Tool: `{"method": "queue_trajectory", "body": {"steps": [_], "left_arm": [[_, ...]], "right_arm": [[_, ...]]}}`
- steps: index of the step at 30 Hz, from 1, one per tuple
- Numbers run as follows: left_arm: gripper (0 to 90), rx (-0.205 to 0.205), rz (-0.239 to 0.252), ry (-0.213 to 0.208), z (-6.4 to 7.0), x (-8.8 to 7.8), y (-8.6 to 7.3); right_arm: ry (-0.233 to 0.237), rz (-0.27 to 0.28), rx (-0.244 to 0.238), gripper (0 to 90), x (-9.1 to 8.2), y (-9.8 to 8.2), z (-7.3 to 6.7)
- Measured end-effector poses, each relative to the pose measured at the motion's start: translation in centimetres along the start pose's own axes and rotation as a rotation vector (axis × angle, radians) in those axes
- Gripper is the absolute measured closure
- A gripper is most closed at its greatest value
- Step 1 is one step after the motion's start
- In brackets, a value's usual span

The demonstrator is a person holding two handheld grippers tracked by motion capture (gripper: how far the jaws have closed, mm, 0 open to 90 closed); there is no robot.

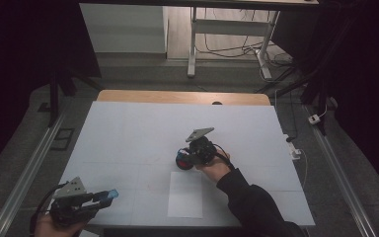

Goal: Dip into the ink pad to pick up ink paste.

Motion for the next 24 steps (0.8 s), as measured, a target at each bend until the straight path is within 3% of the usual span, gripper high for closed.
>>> {"method": "queue_trajectory", "body": {"steps": [8,24], "left_arm": [[68.7,-0.003,0.002,0.027,-0.1,0.0,0.0],[68.8,-0.01,0.011,0.03,-0.1,-0.2,0.0]], "right_arm": [[0.005,0.007,0.003,69.9,-0.1,0.0,0.1],[0.03,0.047,-0.007,69.9,-1.2,0.5,-0.6]]}}
Point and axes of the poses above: each handheld gripper's, and its own axes: x roughly forward along the jaws, y roughly out of its top, z roughly to its right, the point moved 8 cm from there along x, roughly forward along the jaws, and after that the axes turned 1 degree about -z, right-handed, at the moved point
